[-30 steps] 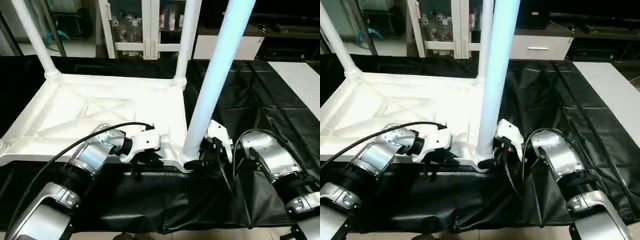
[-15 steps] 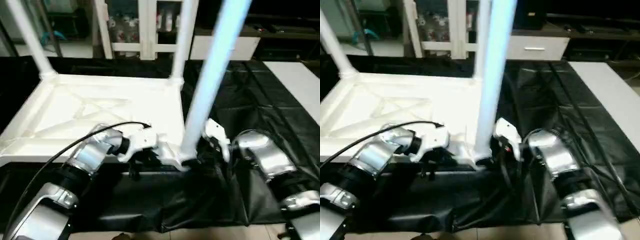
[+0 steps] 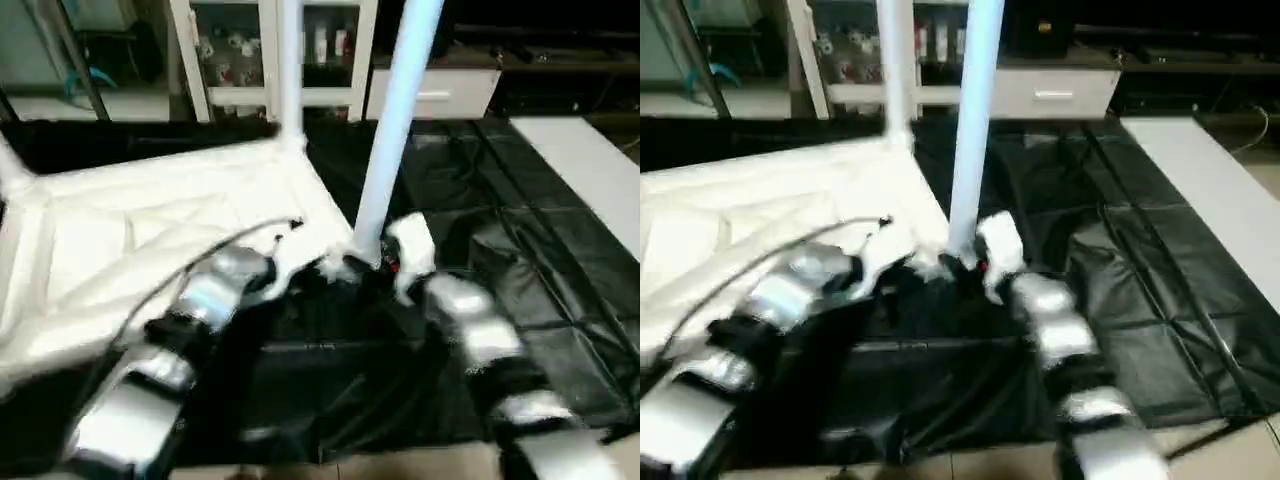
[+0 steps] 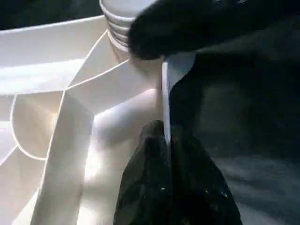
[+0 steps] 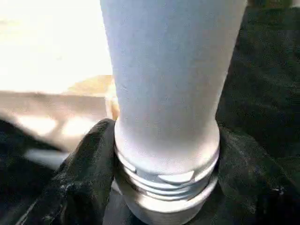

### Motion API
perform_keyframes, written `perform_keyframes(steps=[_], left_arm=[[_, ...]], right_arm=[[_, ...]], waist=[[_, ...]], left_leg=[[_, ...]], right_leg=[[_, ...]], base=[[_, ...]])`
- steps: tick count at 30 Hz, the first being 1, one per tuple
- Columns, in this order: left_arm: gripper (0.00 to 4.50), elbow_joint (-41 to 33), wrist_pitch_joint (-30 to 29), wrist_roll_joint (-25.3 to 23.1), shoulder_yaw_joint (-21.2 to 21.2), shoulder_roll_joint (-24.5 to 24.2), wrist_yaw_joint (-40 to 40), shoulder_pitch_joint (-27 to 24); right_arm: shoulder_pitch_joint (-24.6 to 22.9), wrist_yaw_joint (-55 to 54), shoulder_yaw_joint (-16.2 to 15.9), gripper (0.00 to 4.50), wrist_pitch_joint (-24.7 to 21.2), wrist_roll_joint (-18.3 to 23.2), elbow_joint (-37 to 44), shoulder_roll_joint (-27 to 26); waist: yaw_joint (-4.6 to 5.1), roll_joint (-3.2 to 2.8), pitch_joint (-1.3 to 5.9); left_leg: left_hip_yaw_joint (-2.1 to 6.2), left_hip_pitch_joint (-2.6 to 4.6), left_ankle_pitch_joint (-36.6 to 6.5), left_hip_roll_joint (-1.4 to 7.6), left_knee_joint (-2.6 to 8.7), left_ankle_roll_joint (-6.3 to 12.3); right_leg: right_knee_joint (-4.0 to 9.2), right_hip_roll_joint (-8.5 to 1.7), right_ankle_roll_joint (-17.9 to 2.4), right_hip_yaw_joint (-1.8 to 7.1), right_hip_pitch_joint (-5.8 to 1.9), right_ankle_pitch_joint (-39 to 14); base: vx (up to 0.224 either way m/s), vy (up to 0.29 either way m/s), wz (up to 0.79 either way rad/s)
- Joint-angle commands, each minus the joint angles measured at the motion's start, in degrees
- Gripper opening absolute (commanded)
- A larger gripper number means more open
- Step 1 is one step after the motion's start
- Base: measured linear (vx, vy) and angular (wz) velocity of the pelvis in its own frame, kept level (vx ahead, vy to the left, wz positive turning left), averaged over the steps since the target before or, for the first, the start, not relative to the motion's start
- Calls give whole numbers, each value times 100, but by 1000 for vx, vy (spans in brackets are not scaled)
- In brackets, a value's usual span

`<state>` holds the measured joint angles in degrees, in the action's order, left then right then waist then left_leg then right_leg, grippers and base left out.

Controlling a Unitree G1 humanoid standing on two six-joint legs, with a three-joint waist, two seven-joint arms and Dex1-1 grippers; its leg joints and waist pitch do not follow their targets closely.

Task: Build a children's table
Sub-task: Rotate leg to tighten

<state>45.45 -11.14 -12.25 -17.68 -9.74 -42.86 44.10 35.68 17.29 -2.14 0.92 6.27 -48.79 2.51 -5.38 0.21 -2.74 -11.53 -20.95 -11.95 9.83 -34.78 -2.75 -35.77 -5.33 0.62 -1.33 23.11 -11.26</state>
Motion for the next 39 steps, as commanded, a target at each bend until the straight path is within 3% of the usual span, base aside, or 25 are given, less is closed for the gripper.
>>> perform_keyframes(steps=[1, 3, 5, 8, 11, 13, 14, 15, 16, 19, 23, 25, 27, 29, 30, 32, 33, 38, 39], left_arm=[[0, 177, 72, 102, 55, 347, 508, -35], [0, 349, 135, 57, 99, 434, 829, 34], [0, 420, 211, 66, 121, 477, 923, 51], [0, 469, 339, 73, 164, 505, 869, 72], [0, 445, 516, 122, 173, 433, 677, 58], [0, 434, 549, 133, 170, 395, 608, 42], [0, 374, 585, 140, 146, 344, 491, 7], [0, 227, 664, 164, 82, 237, 212, -81], [0, 227, 664, 164, 82, 237, 212, -81], [0, -135, 689, 196, -84, -19, -449, -320], [0, -663, 607, 286, -268, -377, -1205, -632], [0, -986, 474, 363, -355, -563, -1594, -797], [0, -1129, 419, 418, -411, -651, -1837, -873], [0, -1214, 376, 457, -454, -707, -1998, -918], [0, -1431, 304, 545, -544, -843, -2382, -1021], [0, -1536, 249, 577, -576, -901, -2536, -1065], [0, -1840, 89, 689, -686, -1077, -3012, -1156], [0, -2040, -24, 723, -834, -1231, -3376, -1166], [0, -2013, -20, 706, -828, -1221, -3365, -1157]], right_arm=[[52, -971, 176, 273, -29, -61, -424, -158], [162, -1405, 284, 273, 23, -52, -575, -306], [236, -1378, 243, 273, 168, -94, -617, -413], [311, -1197, 301, 273, 455, -55, -653, -557], [307, -913, 310, 273, 786, -28, -582, -533], [280, -848, 293, 328, 900, -35, -518, -479], [241, -752, 276, 342, 929, -27, -401, -407], [163, -529, 254, 351, 967, 30, -151, -252], [163, -529, 254, 351, 967, 30, -151, -252], [50, 46, 312, 383, 785, 170, 307, 86], [-50, 1202, 362, 414, 190, 528, 809, 653], [-184, 2361, 106, 436, -197, 686, 1109, 1088], [-272, 3038, -95, 445, -229, 673, 1201, 1362], [-333, 3484, -193, 445, -268, 719, 1252, 1527], [-395, 4031, -282, 445, -430, 845, 1362, 1737], [-416, 4205, -297, 445, -536, 894, 1424, 1800], [-453, 4673, -473, 445, -771, 857, 1586, 2026], [-532, 5413, -880, 445, -1093, 776, 1909, 2388], [-547, 5466, -937, 445, -1087, 733, 1938, 2397]], waist=[[-10, 30, 329], [-11, -7, 345], [-12, 0, 355], [-25, -1, 371], [-36, 7, 361], [-43, -2, 362], [-59, 37, 372], [-66, 17, 372], [-64, 50, 370], [-96, 44, 371], [-128, 14, 368], [-153, -40, 371], [-179, -34, 374], [-198, -31, 367], [-229, -59, 368], [-254, -44, 365], [-271, -101, 374], [-281, -29, 369], [-288, -39, 360]], left_leg=[[169, 82, -1109, 289, 525, -39], [168, 80, -1071, 286, 524, -12], [169, 73, -1030, 277, 522, 41], [156, 59, -848, 283, 505, 260], [151, 57, -895, 292, 507, 344], [155, 58, -858, 301, 507, 360], [154, 51, -747, 298, 497, 402], [147, 51, -662, 302, 488, 464], [140, 47, -629, 300, 483, 507], [130, 59, -467, 321, 467, 664], [127, 65, -566, 339, 468, 668], [142, 65, -566, 343, 462, 680], [124, 54, -498, 353, 450, 658], [118, 51, -600, 356, 451, 603], [126, 55, -643, 361, 452, 564], [120, 56, -679, 376, 455, 544], [128, 71, -692, 377, 455, 504], [120, 58, -611, 366, 448, 509], [122, 65, -675, 369, 454, 463]], right_leg=[[440, -340, -1466, 175, -201, -825], [446, -336, -1417, 169, -207, -683], [431, -324, -1420, 155, -223, -544], [414, -334, -1466, 148, -240, -176], [434, -346, -1487, 146, -244, -311], [426, -348, -1487, 145, -242, -339], [409, -354, -1488, 141, -261, -281], [403, -358, -1497, 142, -249, -186], [401, -348, -1495, 138, -256, -135], [375, -352, -1549, 134, -245, 29], [373, -343, -1577, 123, -235, -40], [347, -327, -1639, 101, -264, 97], [328, -311, -1680, 86, -253, 312], [338, -330, -1733, 89, -258, 194], [343, -345, -1737, 92, -265, 106], [342, -335, -1752, 91, -258, 79], [339, -329, -1770, 83, -246, 92], [323, -318, -1799, 81, -254, 143], [344, -336, -1793, 86, -245, -5]], base=[[0, 0, 0], [0, 0, 0], [0, 0, 0], [0, 0, 0], [0, 0, 0], [0, 0, 0], [0, 0, 0], [0, 0, 0], [0, 0, 0], [0, 0, 0], [0, 0, 0], [0, 0, 0], [0, 0, 0], [0, 0, 0], [0, 0, 0], [0, 0, 0], [0, 0, 0], [0, 0, 0], [0, 0, 0]])
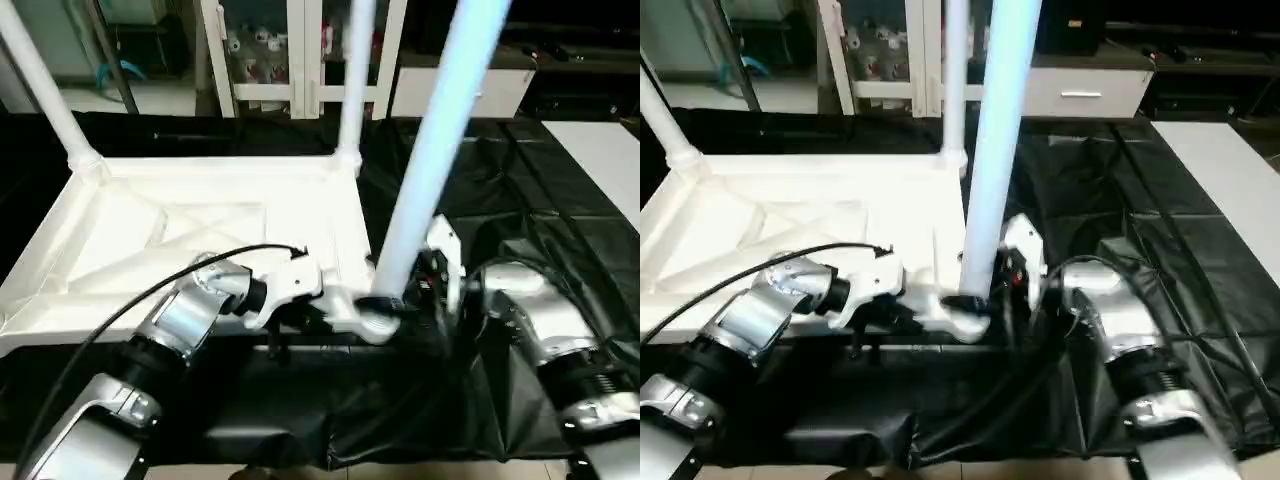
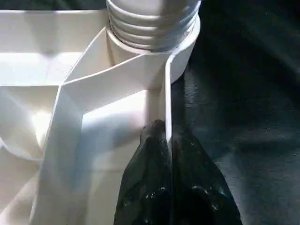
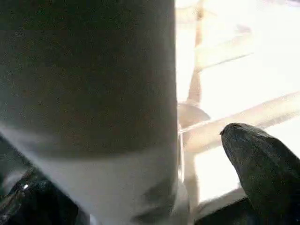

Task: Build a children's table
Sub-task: Rotate leg to tighten

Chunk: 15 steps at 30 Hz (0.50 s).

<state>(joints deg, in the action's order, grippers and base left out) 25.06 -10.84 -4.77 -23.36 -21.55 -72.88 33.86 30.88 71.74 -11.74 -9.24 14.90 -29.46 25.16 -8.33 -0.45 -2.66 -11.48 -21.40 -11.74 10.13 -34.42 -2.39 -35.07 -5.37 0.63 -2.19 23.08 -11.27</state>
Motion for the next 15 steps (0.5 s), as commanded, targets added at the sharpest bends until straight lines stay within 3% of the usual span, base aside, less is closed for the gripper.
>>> perform_keyframes(steps=[1, 6, 7, 8, 9, 10, 12, 13, 14, 15], left_arm=[[0, 56, -56, -52, -256, -26, -339, -126], [0, 167, -112, -67, -276, 32, -213, -110], [0, 196, -111, -71, -278, 48, -194, -100], [0, 212, -127, -60, -288, 56, -191, -80], [0, 215, -130, -58, -289, 58, -191, -75], [0, 229, -130, -54, -291, 65, -191, -60], [0, 320, -84, -66, -288, 97, -182, -1], [0, 344, -71, -71, -288, 105, -182, 13], [0, 366, -55, -78, -291, 110, -181, 24], [0, 409, -25, -88, -295, 119, -179, 39]], right_arm=[[-88, 96, -45, 445, -76, -155, 43, 139], [-110, 161, -204, 445, -1, -324, 30, 125], [-106, 147, -225, 445, 17, -352, 11, 124], [-100, 139, -259, 445, 1, -373, 16, 144], [-99, 136, -264, 429, 0, -378, 16, 148], [-99, 127, -287, 418, -10, -402, 29, 169], [-97, 91, -249, 401, -11, -425, 37, 163], [-100, 91, -230, 393, -15, -439, 43, 156], [-105, 95, -222, 383, -17, -449, 52, 152], [-104, 82, -223, 373, -1, -471, 44, 144]], waist=[[4, 29, 351], [3, 25, 360], [2, -15, 362], [7, 7, 362], [5, -28, 366], [2, -20, 367], [1, -97, 369], [7, -49, 370], [3, -46, 369], [0, -129, 369]], left_leg=[[117, 108, -720, 338, 421, 409], [126, 106, -656, 330, 413, 363], [132, 110, -666, 335, 415, 352], [122, 117, -677, 333, 412, 349], [122, 127, -690, 333, 411, 330], [124, 126, -695, 333, 411, 321], [127, 130, -749, 326, 410, 286], [126, 127, -789, 324, 413, 275], [129, 119, -805, 324, 414, 282], [137, 122, -860, 325, 413, 261]], right_leg=[[277, -337, -1791, 175, -246, -47], [278, -343, -1762, 175, -247, -58], [276, -347, -1768, 175, -247, -63], [282, -337, -1777, 174, -243, -42], [282, -325, -1785, 172, -237, -7], [276, -325, -1793, 171, -241, 16], [278, -318, -1796, 169, -238, 46], [280, -316, -1804, 166, -257, 78], [280, -326, -1810, 168, -263, 77], [281, -332, -1804, 170, -254, 2]], base=[[0, 0, 0], [0, 0, 0], [0, 0, 0], [0, 0, 0], [0, 0, 0], [0, 0, 0], [0, 0, 0], [0, 0, 0], [0, 0, 0], [0, 0, 0]])
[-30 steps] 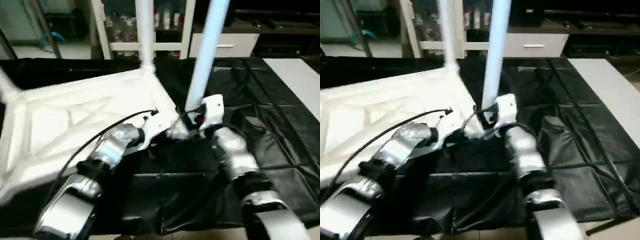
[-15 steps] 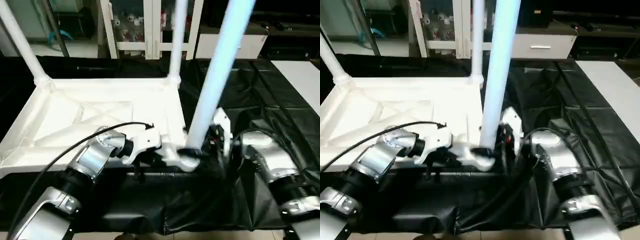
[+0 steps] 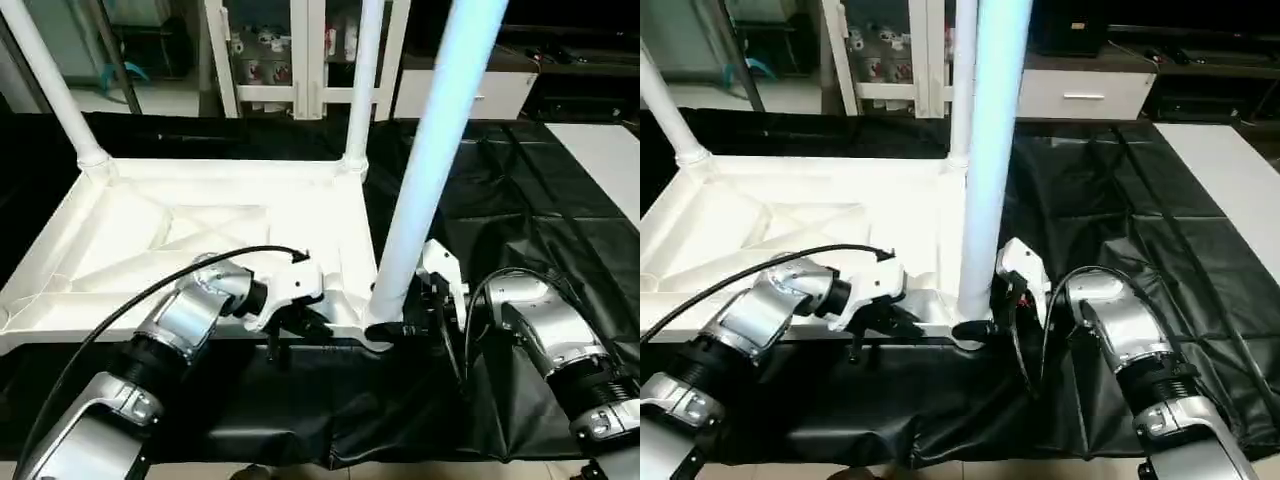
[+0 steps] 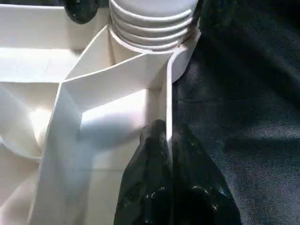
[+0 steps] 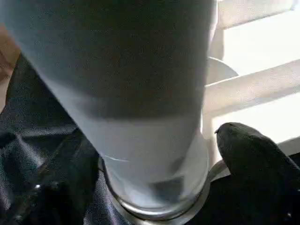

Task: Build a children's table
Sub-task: Rotate leg to tighten

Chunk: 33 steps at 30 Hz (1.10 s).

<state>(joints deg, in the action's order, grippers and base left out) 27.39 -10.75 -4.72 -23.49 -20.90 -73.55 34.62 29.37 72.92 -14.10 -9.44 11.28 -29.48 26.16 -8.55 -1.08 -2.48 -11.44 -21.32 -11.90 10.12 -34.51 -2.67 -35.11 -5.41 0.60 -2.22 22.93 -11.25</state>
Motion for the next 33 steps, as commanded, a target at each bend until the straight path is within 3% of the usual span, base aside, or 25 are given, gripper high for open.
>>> perform_keyframes(steps=[1, 3, 6, 7, 9, 16, 19, 21, 22, 23, 24, 26, 28, 29, 31, 33], left_arm=[[0, 243, 10, -112, -287, 65, -105, -16], [0, 351, 103, -150, -298, 70, -95, 18], [0, 429, 129, -152, -284, 67, -105, 78], [0, 466, 140, -163, -288, 68, -110, 104], [0, 527, 171, -185, -296, 69, -115, 138], [0, 652, 226, -233, -325, 79, -85, 158], [0, 746, 218, -191, -269, 139, -9, 188], [0, 923, 205, -135, -167, 237, 150, 249], [0, 1193, 199, -111, -27, 390, 480, 346], [0, 1284, 203, -110, 18, 439, 601, 379], [0, 1431, 204, -110, 85, 524, 797, 448], [0, 1521, 204, -108, 127, 575, 914, 494], [0, 1734, 220, -115, 235, 707, 1263, 626], [0, 1853, 228, -121, 298, 784, 1482, 702], [0, 2185, 260, -153, 479, 1048, 2224, 948], [0, 2290, 268, -171, 547, 1135, 2464, 1028]], right_arm=[[34, -49, -10, 365, 33, -125, 52, 43], [23, -82, -27, 350, 57, -149, 50, 19], [33, -104, -28, 314, 86, -177, 38, 4], [42, -91, -51, 314, 135, -214, -1, 13], [55, -81, -76, 306, 196, -258, -64, 19], [93, -174, -35, 277, 279, -297, -225, -65], [117, -385, 75, 275, 334, -269, -357, -184], [135, -686, 190, 275, 371, -261, -551, -329], [193, -1333, 384, 275, 441, -301, -944, -548], [213, -1539, 441, 275, 462, -316, -1067, -618], [222, -1874, 514, 275, 460, -337, -1187, -734], [227, -2067, 558, 274, 451, -351, -1245, -807], [244, -2478, 649, 274, 410, -348, -1354, -1018], [262, -2714, 677, 274, 443, -373, -1433, -1145], [402, -3934, 761, 274, 627, -602, -1842, -1575], [474, -4397, 797, 274, 708, -707, -2025, -1717]], waist=[[34, -66, 346], [46, -36, 343], [46, -87, 332], [54, -78, 329], [53, -114, 331], [56, -118, 324], [70, -81, 321], [96, -81, 307], [97, -87, 305], [146, -84, 289], [177, -26, 291], [230, -45, 277], [268, -41, 282], [279, -60, 287], [313, -34, 290], [360, -43, 297]], left_leg=[[125, 125, -917, 328, 429, 270], [136, 120, -1047, 327, 445, 219], [148, 124, -1224, 334, 471, 135], [146, 130, -1272, 337, 478, 117], [155, 130, -1322, 332, 482, 72], [157, 130, -1413, 339, 499, 73], [156, 134, -1481, 341, 508, 57], [155, 138, -1570, 335, 523, 13], [162, 145, -1593, 334, 525, -9], [156, 141, -1662, 315, 532, -68], [183, 130, -1722, 310, 551, -111], [196, 145, -1818, 308, 562, -148], [208, 112, -1773, 315, 576, -115], [198, 139, -1799, 309, 568, -119], [199, 128, -1748, 301, 572, -150], [209, 105, -1677, 290, 575, -187]], right_leg=[[312, -320, -1789, 173, -232, -56], [323, -327, -1753, 174, -255, -235], [355, -337, -1696, 178, -249, -525], [368, -334, -1682, 178, -243, -580], [366, -337, -1669, 180, -247, -588], [385, -339, -1657, 178, -237, -701], [396, -345, -1622, 186, -239, -842], [432, -360, -1573, 192, -221, -1129], [436, -360, -1555, 192, -213, -1190], [453, -357, -1530, 199, -192, -1353], [480, -380, -1429, 186, -229, -1637], [525, -387, -1292, 191, -195, -1959], [520, -375, -1243, 187, -210, -1901], [528, -373, -1256, 193, -177, -1868], [515, -366, -1287, 191, -179, -1732], [510, -378, -1262, 186, -189, -1723]], base=[[0, 0, 0], [0, 0, 0], [0, 0, 0], [0, 0, 0], [0, 0, 0], [0, 0, 0], [0, 0, 0], [0, 0, 0], [0, 0, 0], [0, 0, 0], [0, 0, 0], [0, 0, 0], [0, 0, 0], [0, 0, 0], [0, 0, 0], [0, 0, 0]])
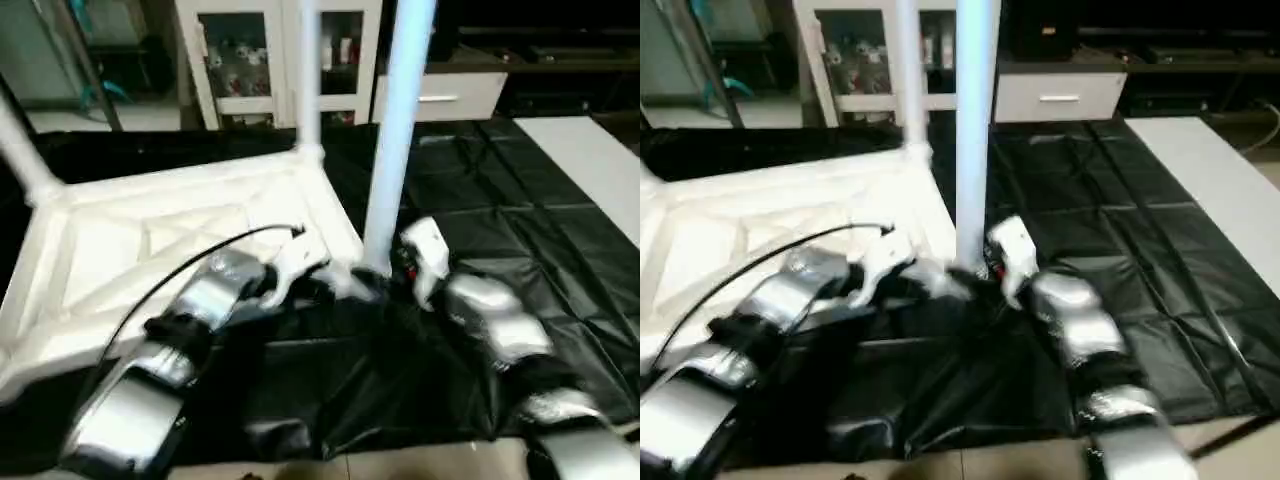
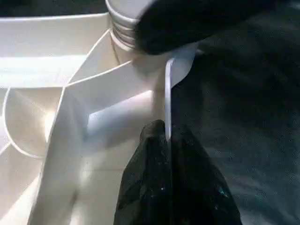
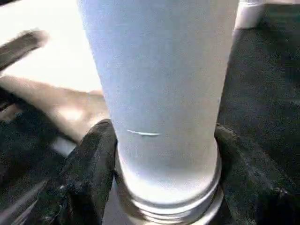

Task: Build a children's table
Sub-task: Rotate leg to tighten

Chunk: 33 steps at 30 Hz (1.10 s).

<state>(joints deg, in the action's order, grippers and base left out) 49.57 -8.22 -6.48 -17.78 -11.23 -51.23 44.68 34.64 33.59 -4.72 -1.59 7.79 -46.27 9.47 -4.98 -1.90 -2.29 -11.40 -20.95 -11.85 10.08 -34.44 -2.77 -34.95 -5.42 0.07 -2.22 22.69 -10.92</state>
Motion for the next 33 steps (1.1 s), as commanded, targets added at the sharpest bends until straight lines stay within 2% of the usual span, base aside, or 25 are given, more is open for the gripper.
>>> perform_keyframes(steps=[1, 2, 4, 5, 6, 7, 8, 10, 11, 14, 15, 16, 17, 18, 19, 22, 23, 24, 25, 26, 27, 28, 29, 32, 33], left_arm=[[0, 149, -35, 13, 47, 254, 408, 96], [0, 209, -74, 18, 101, 321, 544, 152], [0, 365, -130, 22, 234, 468, 1017, 283], [0, 402, -136, 8, 261, 495, 1170, 309], [0, 479, -152, -32, 321, 559, 1530, 359], [0, 555, -118, -78, 329, 587, 1722, 378], [0, 608, -87, -107, 331, 605, 1842, 388], [0, 734, 13, -149, 344, 639, 1960, 401], [0, 748, 32, -149, 352, 641, 1955, 386], [0, 747, 114, -128, 361, 638, 1883, 348], [0, 751, 209, -112, 380, 631, 1846, 331], [0, 730, 261, -113, 374, 619, 1809, 313], [0, 726, 268, -112, 373, 618, 1800, 309], [0, 612, 385, -74, 351, 569, 1575, 226], [0, 567, 386, -59, 347, 551, 1509, 199], [0, 345, 490, -13, 324, 454, 1225, 68], [0, 170, 410, 5, 312, 367, 1014, -21], [0, 124, 420, 15, 298, 335, 922, -50], [0, -5, 432, 44, 256, 244, 662, -135], [0, -159, 394, 59, 180, 113, 338, -257], [0, -294, 464, 67, 89, -3, 54, -364], [0, -294, 464, 67, 89, -3, 54, -364], [0, -443, 458, 99, 15, -110, -240, -475], [0, -863, 518, 174, -227, -428, -1040, -783], [0, -1034, 430, 212, -315, -538, -1334, -888]], right_arm=[[26, -937, -67, 274, -27, -402, -528, -186], [87, -1302, -10, 274, 11, -436, -668, -293], [206, -2033, 113, 274, 123, -447, -962, -535], [242, -2169, 119, 274, 140, -456, -1035, -593], [315, -2473, 131, 274, 178, -484, -1194, -727], [369, -2699, 132, 274, 237, -541, -1279, -809], [400, -2837, 128, 274, 281, -583, -1330, -857], [462, -3147, 144, 274, 428, -665, -1450, -935], [485, -3186, 189, 274, 552, -635, -1467, -988], [510, -3049, 371, 273, 886, -442, -1446, -1112], [531, -2913, 361, 273, 1121, -443, -1441, -1140], [517, -2748, 388, 273, 1209, -381, -1408, -1160], [516, -2732, 391, 273, 1228, -370, -1403, -1162], [476, -2581, 376, 328, 1352, -347, -1276, -1082], [459, -2527, 369, 342, 1366, -341, -1224, -1051], [380, -2226, 337, 363, 1315, -313, -983, -898], [336, -1892, 355, 377, 1257, -259, -787, -750], [326, -1748, 361, 389, 1196, -216, -725, -710], [294, -1332, 371, 389, 1024, -94, -541, -589], [229, -749, 344, 407, 853, 41, -273, -401], [162, -329, 297, 407, 695, 149, -31, -250], [162, -329, 297, 420, 695, 149, -31, -250], [97, 90, 224, 428, 555, 230, 192, -88], [-103, 1278, -184, 445, 406, 217, 739, 458], [-195, 1736, -375, 445, 410, 168, 927, 701]], waist=[[-3, 35, 280], [-5, 68, 280], [-2, 61, 294], [-19, 85, 304], [-31, 100, 310], [-39, 138, 319], [-44, 111, 320], [-68, 127, 326], [-66, 150, 320], [-87, 134, 301], [-82, 113, 294], [-88, 57, 300], [-78, 97, 307], [-95, 43, 315], [-92, 43, 316], [-115, 86, 336], [-115, 138, 331], [-134, 122, 341], [-126, 155, 338], [-145, 159, 342], [-155, 201, 336], [-171, 183, 333], [-171, 165, 330], [-233, 108, 327], [-223, 125, 316]], left_leg=[[203, 65, -1663, 292, 566, -153], [185, 71, -1608, 297, 560, -107], [191, 51, -1468, 284, 561, -94], [181, 58, -1396, 286, 551, -71], [172, 45, -1184, 281, 537, 28], [161, 33, -1079, 280, 527, 69], [159, 38, -955, 280, 517, 136], [139, 43, -779, 272, 500, 282], [128, 38, -766, 268, 498, 326], [137, 49, -956, 288, 524, 358], [141, 54, -1075, 292, 539, 320], [151, 60, -1100, 295, 540, 285], [143, 52, -1071, 292, 535, 280], [149, 56, -982, 294, 530, 295], [144, 52, -965, 292, 526, 318], [137, 18, -680, 286, 483, 544], [132, 12, -634, 287, 485, 590], [138, 11, -589, 297, 472, 654], [130, 6, -569, 294, 472, 682], [139, -3, -527, 291, 458, 776], [128, 2, -462, 312, 447, 871], [133, 10, -433, 317, 445, 913], [118, 19, -370, 326, 441, 918], [115, 42, -465, 359, 433, 833], [101, 36, -506, 360, 443, 769]], right_leg=[[497, -376, -1194, 185, -170, -1727], [486, -373, -1216, 196, -139, -1638], [480, -378, -1223, 190, -169, -1521], [472, -373, -1230, 190, -163, -1404], [433, -362, -1322, 190, -179, -1003], [417, -360, -1344, 187, -195, -851], [400, -359, -1386, 184, -178, -678], [384, -356, -1419, 178, -199, -435], [390, -357, -1418, 181, -195, -430], [433, -379, -1344, 186, -189, -797], [447, -373, -1320, 186, -182, -920], [437, -375, -1318, 187, -181, -920], [429, -362, -1321, 188, -197, -774], [411, -367, -1353, 185, -196, -590], [407, -358, -1368, 180, -202, -499], [354, -378, -1476, 174, -248, -89], [357, -372, -1482, 170, -250, -63], [336, -388, -1516, 169, -258, -47], [339, -379, -1530, 167, -250, -48], [316, -380, -1551, 164, -275, 1], [309, -377, -1564, 166, -253, 50], [306, -368, -1560, 159, -252, 49], [304, -357, -1566, 161, -213, 28], [291, -335, -1571, 140, -201, -67], [294, -335, -1591, 154, -192, -72]], base=[[0, 0, 0], [0, 0, 0], [0, 0, 0], [0, 0, 0], [0, 0, 0], [0, 0, 0], [0, 0, 0], [0, 0, 0], [0, 0, 0], [0, 0, 0], [0, 0, 0], [0, 0, 0], [0, 0, 0], [0, 0, 0], [0, 0, 0], [0, 0, 0], [0, 0, 0], [0, 0, 0], [0, 0, 0], [0, 0, 0], [0, 0, 0], [0, 0, 0], [0, 0, 0], [0, 0, 0], [0, 0, 0]])
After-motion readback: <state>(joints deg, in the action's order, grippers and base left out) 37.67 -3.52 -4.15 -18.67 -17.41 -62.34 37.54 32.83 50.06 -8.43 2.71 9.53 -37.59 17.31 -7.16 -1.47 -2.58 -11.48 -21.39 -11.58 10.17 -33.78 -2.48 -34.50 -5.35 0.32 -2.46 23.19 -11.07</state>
